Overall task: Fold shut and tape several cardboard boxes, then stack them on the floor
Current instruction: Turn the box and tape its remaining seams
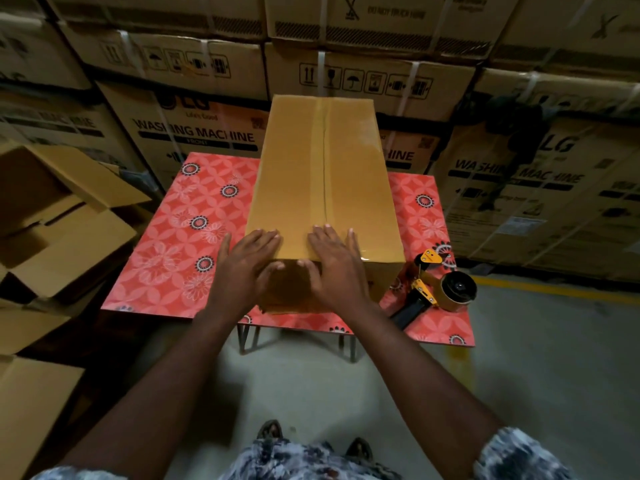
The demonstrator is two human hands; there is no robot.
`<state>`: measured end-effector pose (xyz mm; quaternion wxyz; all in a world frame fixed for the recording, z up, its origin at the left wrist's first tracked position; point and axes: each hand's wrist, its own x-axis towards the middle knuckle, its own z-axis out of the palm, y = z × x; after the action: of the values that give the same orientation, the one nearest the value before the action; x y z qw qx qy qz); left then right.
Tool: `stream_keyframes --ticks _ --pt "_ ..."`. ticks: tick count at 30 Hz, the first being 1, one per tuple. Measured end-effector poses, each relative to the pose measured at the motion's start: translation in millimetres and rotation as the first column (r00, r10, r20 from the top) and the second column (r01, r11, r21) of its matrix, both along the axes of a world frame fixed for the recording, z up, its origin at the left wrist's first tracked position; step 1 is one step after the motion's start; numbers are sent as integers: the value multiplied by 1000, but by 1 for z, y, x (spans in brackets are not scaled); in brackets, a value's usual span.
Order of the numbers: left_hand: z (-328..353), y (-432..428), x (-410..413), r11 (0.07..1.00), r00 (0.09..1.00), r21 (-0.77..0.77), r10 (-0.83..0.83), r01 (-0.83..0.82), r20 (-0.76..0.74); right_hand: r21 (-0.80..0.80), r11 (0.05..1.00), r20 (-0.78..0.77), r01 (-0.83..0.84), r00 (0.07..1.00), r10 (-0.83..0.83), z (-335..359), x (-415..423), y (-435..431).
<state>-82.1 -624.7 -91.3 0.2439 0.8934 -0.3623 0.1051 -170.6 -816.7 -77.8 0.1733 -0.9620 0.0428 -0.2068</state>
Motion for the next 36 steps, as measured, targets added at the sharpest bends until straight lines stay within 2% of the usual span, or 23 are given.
stream_keyframes --ticks 4,9,13,16,20,24,26,29,32,36 --pt "-8 7 4 997 997 -14 -80 80 -16 -146 989 4 16 1000 -15 -10 -7 3" --pt "-2 5 4 999 998 -31 -40 38 -40 -18 1000 -27 -13 1000 13 2 13 17" --pt "-11 10 6 995 995 -68 -75 70 -72 -135 989 -56 -67 997 60 -4 12 19" --pt "-12 12 10 985 989 -133 -122 110 -79 -116 991 -62 -60 997 53 -5 9 22" --pt "-10 22 7 975 984 -221 -24 -16 -178 28 997 -41 -74 996 75 2 25 38" --pt "-16 27 -4 945 944 -318 -28 -82 -327 -8 998 -21 -57 998 57 -7 24 47" --pt "-21 25 -14 921 918 -349 25 -175 -395 4 999 -1 -45 999 45 -10 22 48" --pt "-27 15 -31 874 865 -360 124 -328 -486 115 993 -14 29 1000 -27 -3 26 57" --pt "-32 -7 -49 834 822 -412 83 -367 -564 154 983 -59 96 994 -88 -1 28 71" --pt "-56 -29 -70 875 800 -275 185 -398 -570 128 978 -88 161 985 -151 -4 26 85"
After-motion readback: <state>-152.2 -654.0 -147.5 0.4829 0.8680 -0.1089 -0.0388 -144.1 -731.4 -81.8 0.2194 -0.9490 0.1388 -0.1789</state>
